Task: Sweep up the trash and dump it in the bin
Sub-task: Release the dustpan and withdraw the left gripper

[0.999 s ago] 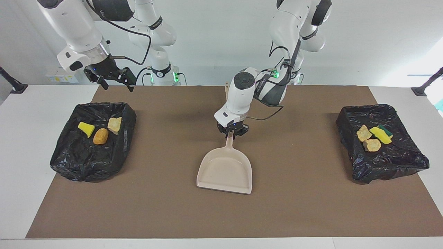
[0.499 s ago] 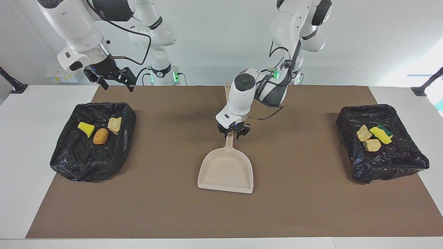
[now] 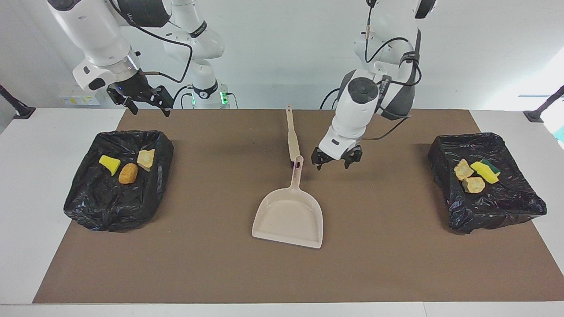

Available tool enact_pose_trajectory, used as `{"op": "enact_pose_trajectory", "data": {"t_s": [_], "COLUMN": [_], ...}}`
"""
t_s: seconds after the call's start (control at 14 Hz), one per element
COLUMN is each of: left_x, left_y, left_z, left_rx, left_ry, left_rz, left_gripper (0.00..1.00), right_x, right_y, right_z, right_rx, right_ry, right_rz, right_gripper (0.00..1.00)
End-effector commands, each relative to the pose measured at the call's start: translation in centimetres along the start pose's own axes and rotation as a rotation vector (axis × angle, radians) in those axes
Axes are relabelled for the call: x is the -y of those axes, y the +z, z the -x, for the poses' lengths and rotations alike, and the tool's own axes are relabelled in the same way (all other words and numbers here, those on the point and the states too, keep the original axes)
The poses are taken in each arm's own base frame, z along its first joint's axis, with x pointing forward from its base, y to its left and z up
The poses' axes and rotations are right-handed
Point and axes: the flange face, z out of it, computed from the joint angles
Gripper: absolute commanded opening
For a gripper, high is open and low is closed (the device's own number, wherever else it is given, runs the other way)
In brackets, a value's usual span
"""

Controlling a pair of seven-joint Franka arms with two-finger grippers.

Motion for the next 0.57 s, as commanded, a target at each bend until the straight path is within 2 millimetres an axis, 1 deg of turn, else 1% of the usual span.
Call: {"op": "enact_pose_trajectory", "data": {"t_s": [0.0,0.14,0.36,0.5], "left_x": [4.4,8.0,14.1,18.2], "left_y": [-2.7,-4.2,-6.3,-7.7], "left_z": [0.9,0.7,0.0,-0.3], "left_rx": [0.044,0.064,0.072,0.065], "left_ry": [0.011,0.039,0.108,0.113], "left_rz": [-0.012,-0.023,-0.016,-0.009], "left_gripper": [1.00,1.00,1.00,1.00], "right_x": [-0.2,-0.5,-1.2,-0.5], "right_y": [-0.1,0.0,0.0,0.0], "right_z": [0.7,0.6,0.5,0.6], "right_rx": [0.003,0.003,0.003,0.005], "right_ry": [0.014,0.021,0.031,0.019], "right_rz": [-0.016,-0.001,-0.003,-0.014], "right_gripper": [1.00,1.00,1.00,1.00]}}
